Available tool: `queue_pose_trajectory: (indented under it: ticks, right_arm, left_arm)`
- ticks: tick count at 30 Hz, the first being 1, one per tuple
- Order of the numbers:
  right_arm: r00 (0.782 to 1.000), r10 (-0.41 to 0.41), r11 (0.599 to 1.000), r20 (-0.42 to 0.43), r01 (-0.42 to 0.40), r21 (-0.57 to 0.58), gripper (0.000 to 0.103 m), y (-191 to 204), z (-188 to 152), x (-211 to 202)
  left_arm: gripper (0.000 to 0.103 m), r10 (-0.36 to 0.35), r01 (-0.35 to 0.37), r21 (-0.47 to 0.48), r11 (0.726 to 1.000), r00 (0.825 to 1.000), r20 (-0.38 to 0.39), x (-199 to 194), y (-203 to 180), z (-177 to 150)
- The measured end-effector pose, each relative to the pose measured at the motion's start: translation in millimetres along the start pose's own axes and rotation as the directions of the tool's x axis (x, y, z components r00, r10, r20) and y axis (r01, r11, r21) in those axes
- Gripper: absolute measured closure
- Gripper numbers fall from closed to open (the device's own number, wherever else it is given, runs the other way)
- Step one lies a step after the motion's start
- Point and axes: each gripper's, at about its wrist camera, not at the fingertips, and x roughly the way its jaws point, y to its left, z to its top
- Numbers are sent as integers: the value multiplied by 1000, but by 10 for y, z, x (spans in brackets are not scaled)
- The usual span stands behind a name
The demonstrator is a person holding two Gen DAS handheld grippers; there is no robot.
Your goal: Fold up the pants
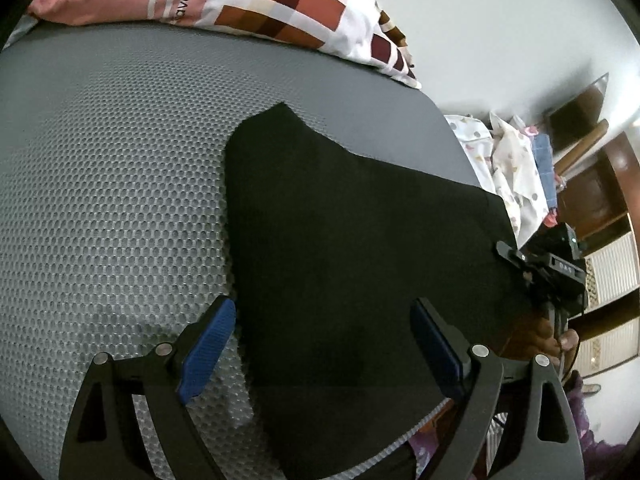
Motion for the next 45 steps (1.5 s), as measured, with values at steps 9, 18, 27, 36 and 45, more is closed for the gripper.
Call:
queue_pose_trajectory:
  ticks: [9,18,27,36,45]
  right_arm:
    - [989,24,998,149,-32,50,82,-245,-144,-463]
    - [989,-128,989,79,133,-57,82,89,-700,-492]
    - [996,-26,997,87,32,-70,99,400,-924,-420]
    - [986,-22,996,163,8,86,97,-118,-1109,-623]
    - [984,-86,994,157,74,81,54,-131,-743,-653]
  left_arm:
    - [15,28,-28,-4,1000,999,-15,67,66,-76]
    - [15,50,-51,53,997,999,7,36,7,-153]
    - [15,57,-61,87,994,998,40,-91,-35,-163]
    - [15,55,-57,80,995,998,35,-93,17,-173]
    - [15,55,-57,60,997,998,27,-88,50,-191]
